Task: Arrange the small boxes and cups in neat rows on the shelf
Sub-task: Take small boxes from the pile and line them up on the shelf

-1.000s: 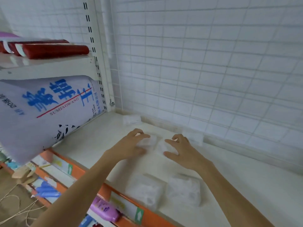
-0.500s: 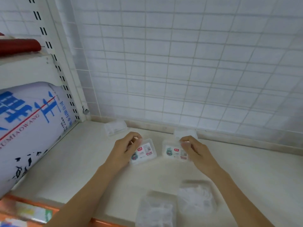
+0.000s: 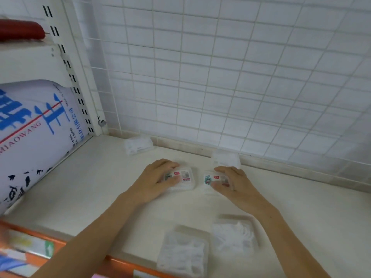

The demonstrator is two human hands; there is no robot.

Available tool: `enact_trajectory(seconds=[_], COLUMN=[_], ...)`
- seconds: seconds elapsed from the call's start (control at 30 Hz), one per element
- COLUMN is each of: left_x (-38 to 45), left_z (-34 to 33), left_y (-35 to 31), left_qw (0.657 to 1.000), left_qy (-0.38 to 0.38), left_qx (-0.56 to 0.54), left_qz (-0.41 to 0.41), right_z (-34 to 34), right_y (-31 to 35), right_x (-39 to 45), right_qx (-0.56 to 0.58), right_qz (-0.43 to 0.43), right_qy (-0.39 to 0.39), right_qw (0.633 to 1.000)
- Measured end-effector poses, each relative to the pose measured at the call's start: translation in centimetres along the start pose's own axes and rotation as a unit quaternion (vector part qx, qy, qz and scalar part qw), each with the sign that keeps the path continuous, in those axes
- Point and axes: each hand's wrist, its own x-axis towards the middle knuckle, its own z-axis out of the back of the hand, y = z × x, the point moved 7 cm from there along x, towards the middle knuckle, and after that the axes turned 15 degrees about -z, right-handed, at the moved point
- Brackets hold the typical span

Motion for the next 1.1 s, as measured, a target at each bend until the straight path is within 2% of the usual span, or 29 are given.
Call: enact_trajectory(seconds=[0.17, 0.43, 0.57, 0.67, 0.8, 0.97, 1.1], left_x=[0.0, -0.1, 0.6, 2.0, 4.1, 5.3, 4.9], left_z=[-1.2, -1.2, -0.7, 0.4, -0.2, -3.4, -6.5], left_y=[-0.3, -0.4, -0.6, -1.4, -5.0, -13.1, -20.9], left_qw=[0.991, 0.993, 0.991, 0.99, 0.984, 0.966, 0.939], left_qy=[0.084, 0.078, 0.126, 0.123, 0.109, 0.1, 0.117], left_qx=[0.101, 0.081, 0.035, 0.03, -0.02, -0.081, -0.067], left_qz=[-0.041, -0.033, -0.025, -0.061, -0.142, -0.226, -0.318], right_z=[-0.5, -0.3, 0.3, 1.9, 5.1, 8.2, 9.6], right_y=[-0.6, -0.6, 0.0, 0.0, -1.2, -3.4, -6.3], right_x=[0.0, 0.3, -0.5, -2.7, -7.8, -16.6, -24.3], right_qx=[-0.091, -0.079, -0.065, -0.042, -0.05, -0.071, -0.079], right_qz=[0.011, -0.001, -0.017, -0.042, -0.064, -0.087, -0.129], right_qy=[0.04, 0.016, 0.002, -0.047, -0.175, -0.297, -0.355], right_qw=[0.995, 0.997, 0.998, 0.997, 0.981, 0.948, 0.922])
